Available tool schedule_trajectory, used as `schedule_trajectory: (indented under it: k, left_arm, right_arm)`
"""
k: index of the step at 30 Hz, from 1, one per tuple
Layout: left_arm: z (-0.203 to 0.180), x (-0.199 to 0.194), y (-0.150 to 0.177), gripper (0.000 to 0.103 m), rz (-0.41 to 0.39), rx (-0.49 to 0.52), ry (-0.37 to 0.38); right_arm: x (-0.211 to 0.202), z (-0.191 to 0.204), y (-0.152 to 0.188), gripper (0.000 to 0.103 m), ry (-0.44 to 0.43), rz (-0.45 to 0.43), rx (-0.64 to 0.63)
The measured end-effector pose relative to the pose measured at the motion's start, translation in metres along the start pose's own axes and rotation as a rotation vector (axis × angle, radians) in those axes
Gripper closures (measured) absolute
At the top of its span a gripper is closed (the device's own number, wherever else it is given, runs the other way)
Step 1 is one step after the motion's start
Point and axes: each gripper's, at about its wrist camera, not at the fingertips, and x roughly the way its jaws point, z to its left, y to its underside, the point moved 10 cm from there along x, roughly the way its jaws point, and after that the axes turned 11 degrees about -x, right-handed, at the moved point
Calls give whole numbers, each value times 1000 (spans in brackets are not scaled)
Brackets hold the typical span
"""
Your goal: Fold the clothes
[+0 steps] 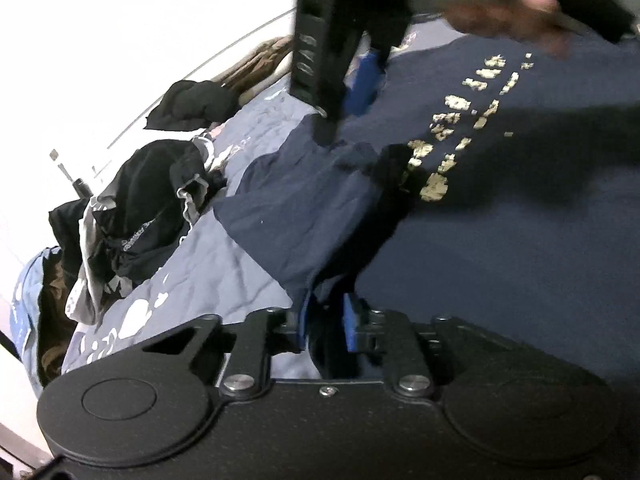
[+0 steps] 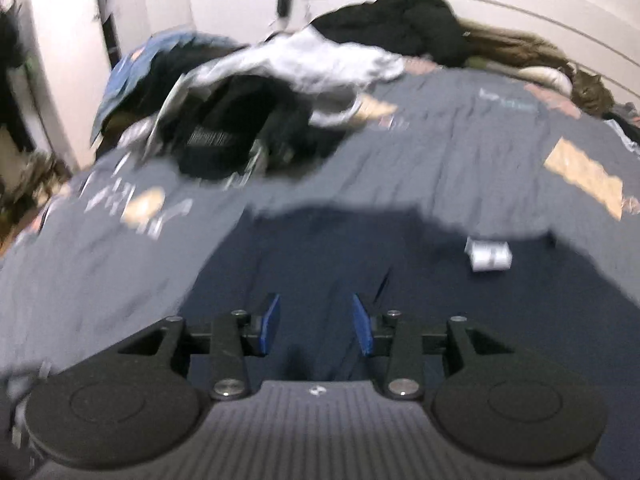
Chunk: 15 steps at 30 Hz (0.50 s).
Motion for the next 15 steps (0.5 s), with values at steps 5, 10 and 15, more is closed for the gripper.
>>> schedule_trajectory:
  k: [5, 10, 15]
  left_arm:
    - [2, -2, 0, 94, 3, 13, 10]
    - [4, -5, 0, 94, 5, 27, 21]
    - [6, -7, 1, 94, 10, 48, 30]
  right_arm:
    - [16, 8, 27, 66, -11, 72, 125]
    - [17, 11, 28, 97, -90, 49, 234]
    - [8, -4, 6, 103, -113, -51, 343]
